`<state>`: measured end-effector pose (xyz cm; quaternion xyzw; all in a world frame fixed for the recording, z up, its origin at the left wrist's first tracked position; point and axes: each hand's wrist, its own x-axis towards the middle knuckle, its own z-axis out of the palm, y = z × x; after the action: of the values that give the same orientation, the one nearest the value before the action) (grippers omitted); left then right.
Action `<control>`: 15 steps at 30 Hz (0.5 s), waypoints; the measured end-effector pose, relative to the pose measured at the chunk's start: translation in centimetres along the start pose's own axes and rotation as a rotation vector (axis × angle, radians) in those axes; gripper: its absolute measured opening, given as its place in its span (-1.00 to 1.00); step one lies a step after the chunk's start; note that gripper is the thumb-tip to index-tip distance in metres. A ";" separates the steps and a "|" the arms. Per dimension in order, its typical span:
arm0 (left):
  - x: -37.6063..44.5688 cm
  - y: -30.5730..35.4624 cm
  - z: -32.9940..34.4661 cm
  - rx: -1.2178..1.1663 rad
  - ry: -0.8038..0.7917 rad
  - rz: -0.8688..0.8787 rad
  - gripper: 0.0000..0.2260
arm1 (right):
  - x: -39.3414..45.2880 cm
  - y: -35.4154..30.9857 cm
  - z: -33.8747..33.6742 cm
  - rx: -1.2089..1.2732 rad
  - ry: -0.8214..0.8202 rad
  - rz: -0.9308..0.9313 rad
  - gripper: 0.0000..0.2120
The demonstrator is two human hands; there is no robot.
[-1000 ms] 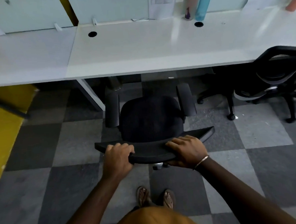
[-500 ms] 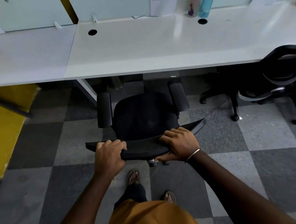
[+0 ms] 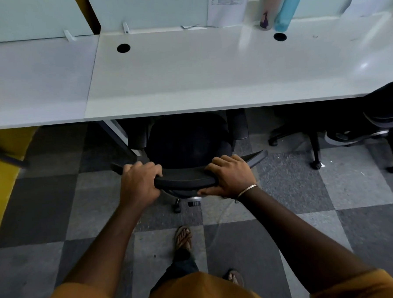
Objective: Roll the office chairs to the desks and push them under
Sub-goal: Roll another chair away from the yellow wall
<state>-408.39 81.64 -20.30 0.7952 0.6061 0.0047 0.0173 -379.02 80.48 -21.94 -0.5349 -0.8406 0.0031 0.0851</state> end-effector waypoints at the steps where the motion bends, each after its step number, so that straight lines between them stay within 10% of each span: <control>1: 1.5 -1.2 -0.1 0.000 0.000 0.004 -0.85 | 1.6 -0.2 0.1 -0.003 -0.001 0.015 -0.22; 15: 11.6 -7.6 -0.4 0.030 0.018 0.121 -0.80 | 12.6 0.4 1.0 -0.071 -0.025 0.184 -0.27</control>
<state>-412.69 94.81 -20.26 0.8305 0.5571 0.0037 -0.0005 -384.03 92.02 -21.23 -0.6125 -0.7885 -0.0122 0.0550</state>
